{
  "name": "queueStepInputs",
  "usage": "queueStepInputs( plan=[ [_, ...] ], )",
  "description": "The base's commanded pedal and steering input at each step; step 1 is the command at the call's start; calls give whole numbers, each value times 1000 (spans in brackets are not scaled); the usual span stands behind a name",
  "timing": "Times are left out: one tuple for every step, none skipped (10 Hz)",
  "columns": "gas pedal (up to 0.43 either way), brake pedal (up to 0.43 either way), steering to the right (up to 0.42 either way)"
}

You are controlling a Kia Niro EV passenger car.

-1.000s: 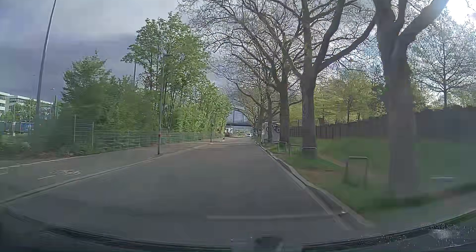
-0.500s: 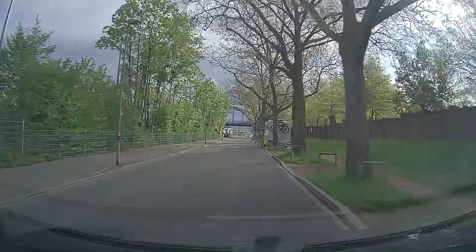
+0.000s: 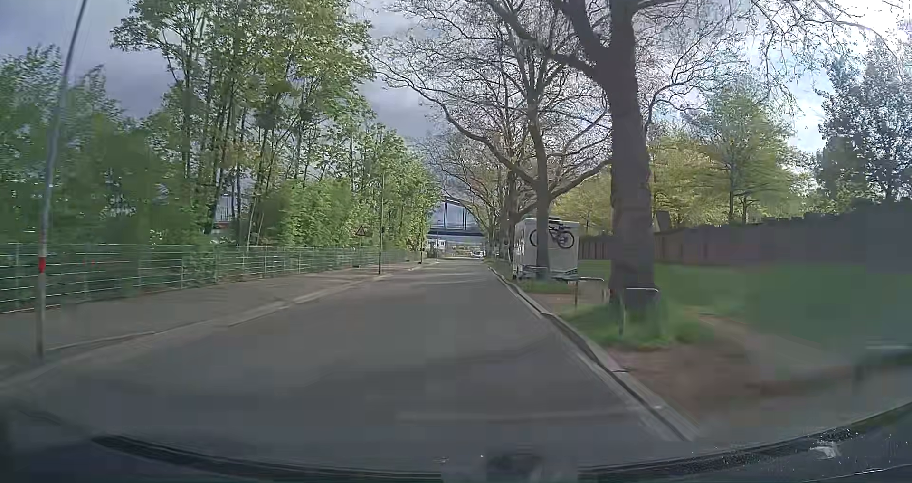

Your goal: Follow the waypoints while adhering to traffic rules and regulations

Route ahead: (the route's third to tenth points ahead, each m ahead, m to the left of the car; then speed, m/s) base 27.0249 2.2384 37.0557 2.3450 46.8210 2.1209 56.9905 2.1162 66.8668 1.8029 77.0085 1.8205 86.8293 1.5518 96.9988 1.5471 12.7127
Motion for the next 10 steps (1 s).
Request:
queueStepInputs(
  plan=[
    [47,0,2],
    [47,0,2],
    [47,0,2],
    [47,0,2],
    [47,0,2],
    [47,0,2],
    [47,0,2],
    [47,0,3],
    [47,0,2],
    [47,0,2]
  ],
)
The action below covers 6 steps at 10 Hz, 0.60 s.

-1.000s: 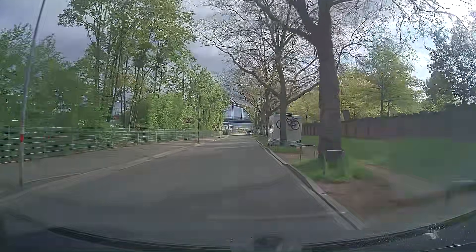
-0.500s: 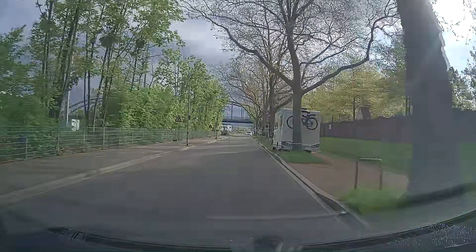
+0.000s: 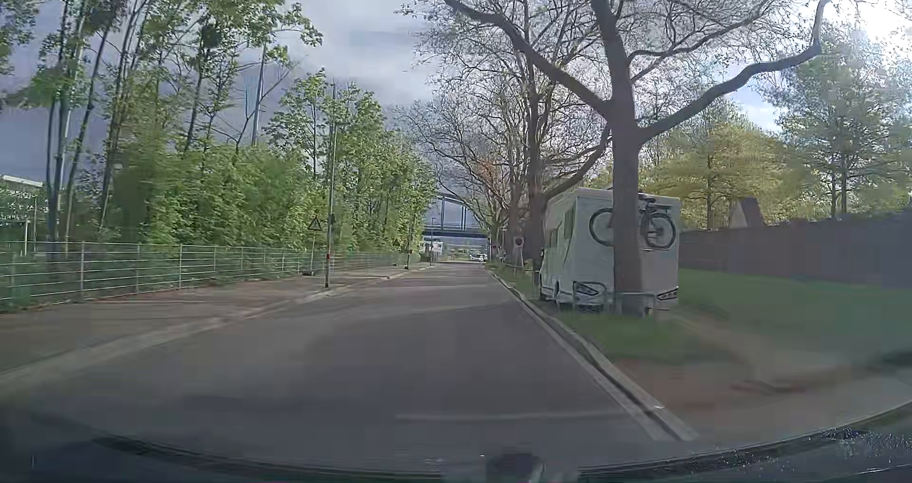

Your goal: Follow the waypoints while adhering to traffic rules and regulations

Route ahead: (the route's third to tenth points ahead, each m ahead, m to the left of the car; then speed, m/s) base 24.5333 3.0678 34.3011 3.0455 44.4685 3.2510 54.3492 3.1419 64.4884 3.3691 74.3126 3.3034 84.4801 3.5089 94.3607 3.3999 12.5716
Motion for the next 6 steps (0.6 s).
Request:
queueStepInputs(
  plan=[
    [47,0,2],
    [47,0,2],
    [47,0,2],
    [47,0,2],
    [47,0,2],
    [47,0,2]
  ],
)
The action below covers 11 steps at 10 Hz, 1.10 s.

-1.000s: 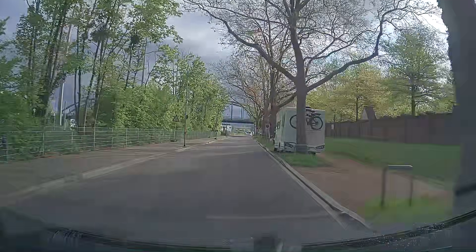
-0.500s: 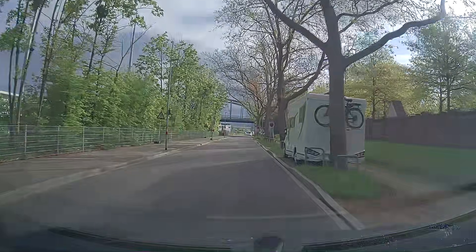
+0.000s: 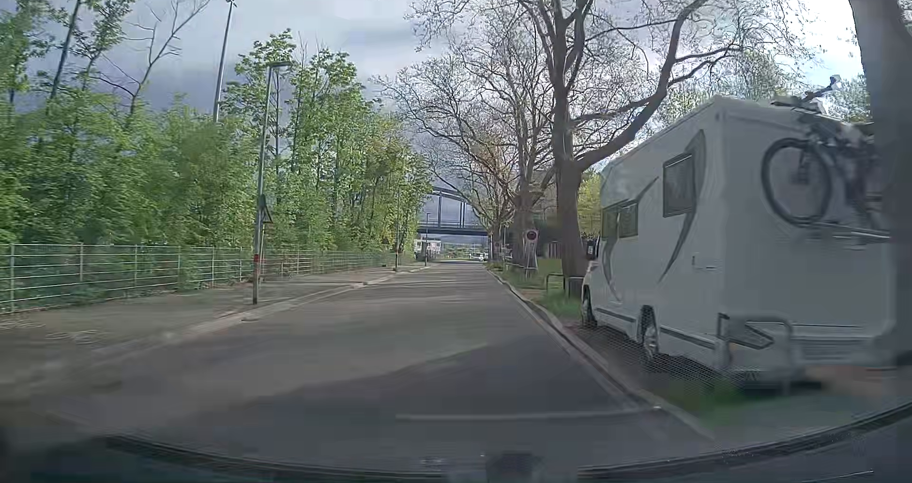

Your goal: Follow the waypoints while adhering to traffic rules and regulations

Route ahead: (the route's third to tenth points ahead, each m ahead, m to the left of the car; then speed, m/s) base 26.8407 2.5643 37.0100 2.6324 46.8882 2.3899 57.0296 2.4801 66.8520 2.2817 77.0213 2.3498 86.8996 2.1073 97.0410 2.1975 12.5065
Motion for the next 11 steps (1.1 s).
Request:
queueStepInputs(
  plan=[
    [47,0,2],
    [47,0,2],
    [47,0,2],
    [47,0,2],
    [47,0,2],
    [47,0,2],
    [47,0,2],
    [47,0,2],
    [47,0,1],
    [47,0,1],
    [47,0,1]
  ],
)
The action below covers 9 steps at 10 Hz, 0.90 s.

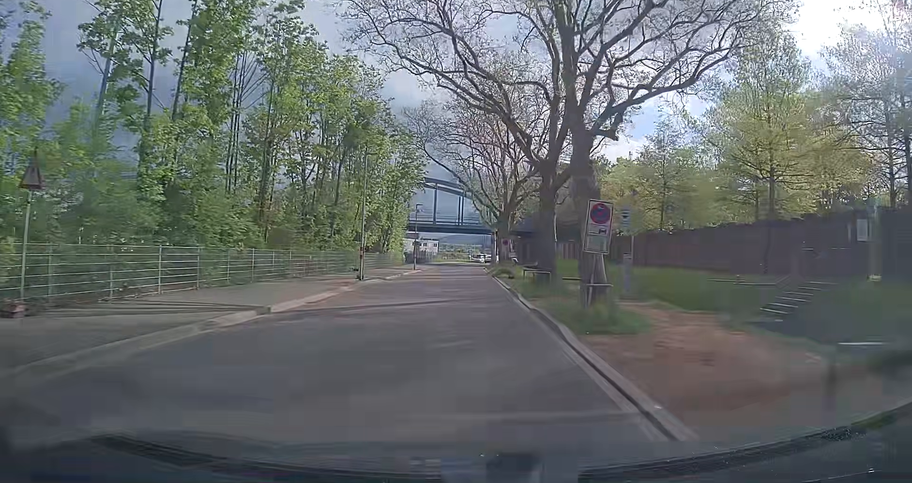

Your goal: Follow the waypoints while adhering to traffic rules and regulations

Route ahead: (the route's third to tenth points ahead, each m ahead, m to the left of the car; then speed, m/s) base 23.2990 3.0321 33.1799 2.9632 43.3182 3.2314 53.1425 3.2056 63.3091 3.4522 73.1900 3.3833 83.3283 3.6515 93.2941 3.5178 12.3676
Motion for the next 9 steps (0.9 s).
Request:
queueStepInputs(
  plan=[
    [47,0,1],
    [47,0,1],
    [47,0,1],
    [47,0,1],
    [47,0,1],
    [47,0,1],
    [47,0,1],
    [47,0,1],
    [47,0,1]
  ],
)
